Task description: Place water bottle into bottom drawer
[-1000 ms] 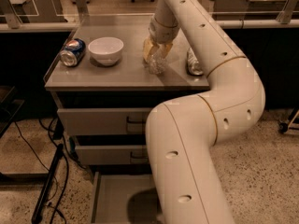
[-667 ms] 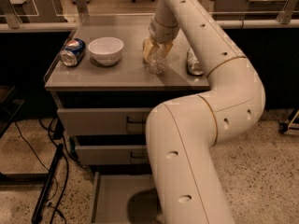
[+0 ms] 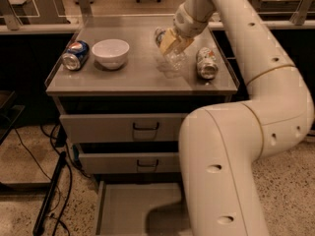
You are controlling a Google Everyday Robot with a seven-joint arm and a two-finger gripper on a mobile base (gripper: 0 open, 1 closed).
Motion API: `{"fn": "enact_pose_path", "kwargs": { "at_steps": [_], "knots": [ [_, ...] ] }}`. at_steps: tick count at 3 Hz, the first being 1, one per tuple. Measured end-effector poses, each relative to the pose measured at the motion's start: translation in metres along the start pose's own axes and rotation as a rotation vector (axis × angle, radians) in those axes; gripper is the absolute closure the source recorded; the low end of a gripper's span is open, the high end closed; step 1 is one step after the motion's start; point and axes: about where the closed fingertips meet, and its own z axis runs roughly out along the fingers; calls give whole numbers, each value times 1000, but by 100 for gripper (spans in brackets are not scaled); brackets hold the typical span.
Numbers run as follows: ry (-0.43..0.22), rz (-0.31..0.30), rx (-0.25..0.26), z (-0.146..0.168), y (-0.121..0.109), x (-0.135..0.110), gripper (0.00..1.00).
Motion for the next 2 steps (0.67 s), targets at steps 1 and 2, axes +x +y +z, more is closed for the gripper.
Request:
{"fn": "enact_pose_path", "kwargs": {
  "at_steps": [1,2],
  "knots": [
    [-49,-37,-69,-28,5,7,100],
    [-70,-47,-74,-24,7,0,100]
  ]
}}
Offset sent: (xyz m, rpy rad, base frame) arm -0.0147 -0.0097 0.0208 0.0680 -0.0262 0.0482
